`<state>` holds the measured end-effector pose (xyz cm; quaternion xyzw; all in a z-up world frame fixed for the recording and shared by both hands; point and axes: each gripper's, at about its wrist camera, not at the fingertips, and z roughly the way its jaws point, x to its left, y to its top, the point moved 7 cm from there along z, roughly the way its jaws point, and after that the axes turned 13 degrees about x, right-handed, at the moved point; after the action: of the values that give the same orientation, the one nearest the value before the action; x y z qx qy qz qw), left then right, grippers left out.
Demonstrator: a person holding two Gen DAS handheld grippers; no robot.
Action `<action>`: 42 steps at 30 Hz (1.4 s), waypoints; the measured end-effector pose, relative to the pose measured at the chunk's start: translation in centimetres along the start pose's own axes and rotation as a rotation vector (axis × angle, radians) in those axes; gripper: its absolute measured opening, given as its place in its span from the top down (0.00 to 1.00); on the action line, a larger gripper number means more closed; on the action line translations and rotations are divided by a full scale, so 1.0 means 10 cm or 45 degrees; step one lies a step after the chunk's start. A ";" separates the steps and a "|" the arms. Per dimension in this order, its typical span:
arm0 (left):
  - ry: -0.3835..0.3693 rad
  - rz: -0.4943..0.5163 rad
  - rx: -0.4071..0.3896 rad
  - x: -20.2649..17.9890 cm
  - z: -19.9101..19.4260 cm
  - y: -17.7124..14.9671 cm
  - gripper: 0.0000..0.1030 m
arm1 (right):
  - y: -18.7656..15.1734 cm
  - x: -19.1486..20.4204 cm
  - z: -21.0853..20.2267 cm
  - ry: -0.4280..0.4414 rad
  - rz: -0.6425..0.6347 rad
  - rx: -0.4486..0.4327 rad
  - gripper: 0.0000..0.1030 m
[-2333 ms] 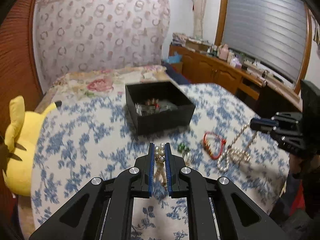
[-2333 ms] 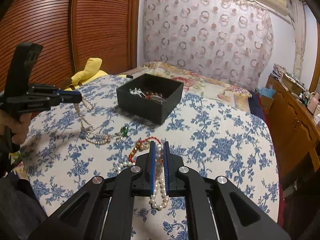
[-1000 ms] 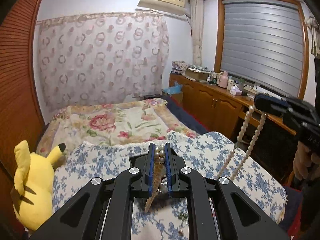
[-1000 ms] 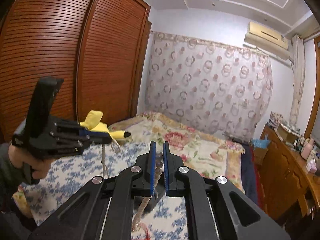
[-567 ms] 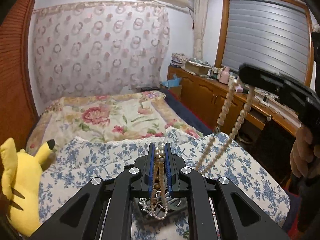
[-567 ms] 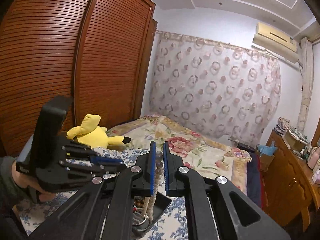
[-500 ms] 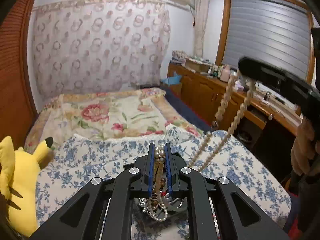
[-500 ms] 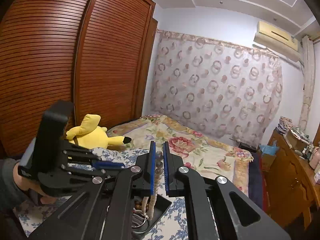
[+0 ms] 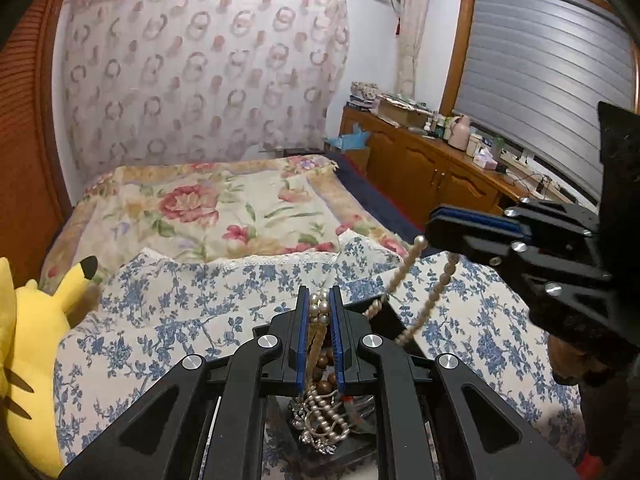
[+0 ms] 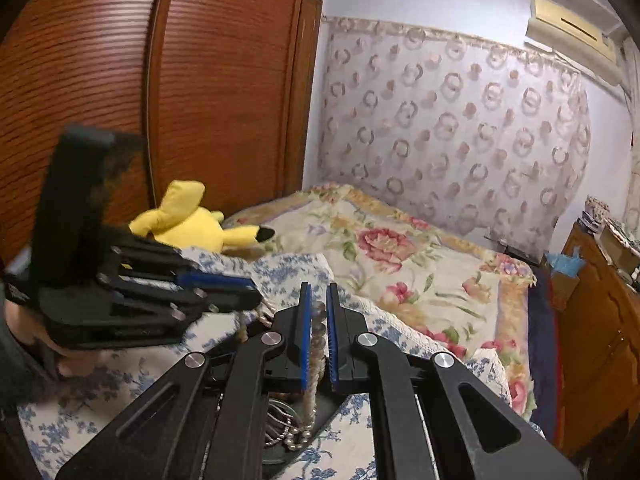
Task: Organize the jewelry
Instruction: 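Carry both pearl necklaces over the black box and open both tools, then withdraw both tools from the box back toward the remaining jewelry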
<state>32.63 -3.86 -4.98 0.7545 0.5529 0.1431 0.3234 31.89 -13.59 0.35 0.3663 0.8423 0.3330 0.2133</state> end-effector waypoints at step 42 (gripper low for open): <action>0.184 0.000 0.156 0.01 -0.09 -1.20 0.08 | -1.79 0.36 -0.08 0.082 0.155 0.362 0.59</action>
<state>23.22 -1.34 -12.09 0.7606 0.5825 0.1631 0.2356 20.62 -20.30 -12.40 0.4324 0.8635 0.2344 0.1115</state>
